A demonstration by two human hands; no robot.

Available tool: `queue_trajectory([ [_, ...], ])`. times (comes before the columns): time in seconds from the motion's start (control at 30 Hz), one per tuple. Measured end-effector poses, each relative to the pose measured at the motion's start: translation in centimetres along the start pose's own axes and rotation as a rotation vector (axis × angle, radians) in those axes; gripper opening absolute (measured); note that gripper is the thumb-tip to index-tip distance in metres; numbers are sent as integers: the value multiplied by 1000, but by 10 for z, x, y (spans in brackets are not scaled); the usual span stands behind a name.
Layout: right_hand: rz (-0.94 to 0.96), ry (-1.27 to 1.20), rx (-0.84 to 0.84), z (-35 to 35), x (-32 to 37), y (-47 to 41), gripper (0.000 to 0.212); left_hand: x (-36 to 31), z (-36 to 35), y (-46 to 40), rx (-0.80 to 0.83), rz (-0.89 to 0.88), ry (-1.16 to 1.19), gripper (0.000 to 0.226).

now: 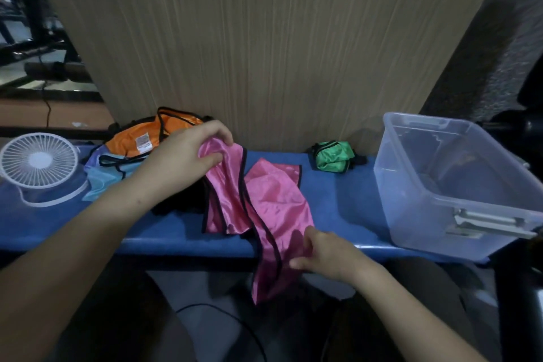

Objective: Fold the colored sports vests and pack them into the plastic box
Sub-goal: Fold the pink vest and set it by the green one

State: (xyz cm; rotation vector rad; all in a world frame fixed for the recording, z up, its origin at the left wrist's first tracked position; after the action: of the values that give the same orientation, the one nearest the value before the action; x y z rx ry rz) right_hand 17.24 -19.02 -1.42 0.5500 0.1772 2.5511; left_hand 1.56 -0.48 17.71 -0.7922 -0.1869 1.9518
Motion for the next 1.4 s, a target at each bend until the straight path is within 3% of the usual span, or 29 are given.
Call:
queue_trajectory([
  [0.47,8,-106,-274,18,54,-34,64,-39,1,-25,-92,-119,243,25],
  [0.77,-33,3,-443,32,64,-36,46,-49,35,-27,-194,-154,266,23],
  [1.1,-120,-7,-370,58,20,-29,16,-19,89,-23,-339,-101,162,26],
  [1.23,-114,0,-329,71,-3,-23,20,12,108,-20,-392,4,72,25],
  [1.4,-108,-6,-437,104,-22,-11,13,39,116,-13,-402,65,-5,21],
])
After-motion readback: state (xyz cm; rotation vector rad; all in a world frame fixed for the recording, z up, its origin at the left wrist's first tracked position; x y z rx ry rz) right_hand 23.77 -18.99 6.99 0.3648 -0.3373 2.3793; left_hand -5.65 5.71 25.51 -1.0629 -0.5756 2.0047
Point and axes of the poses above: each hand's wrist, its own y-axis away from the middle knuckle, its own z-axis out of the back of the hand, x = y × z, the point moved 9 cm from there along -y, towards the middle knuckle, and after that the axes turned 5 degrees about -x, right-handed, at the moved point
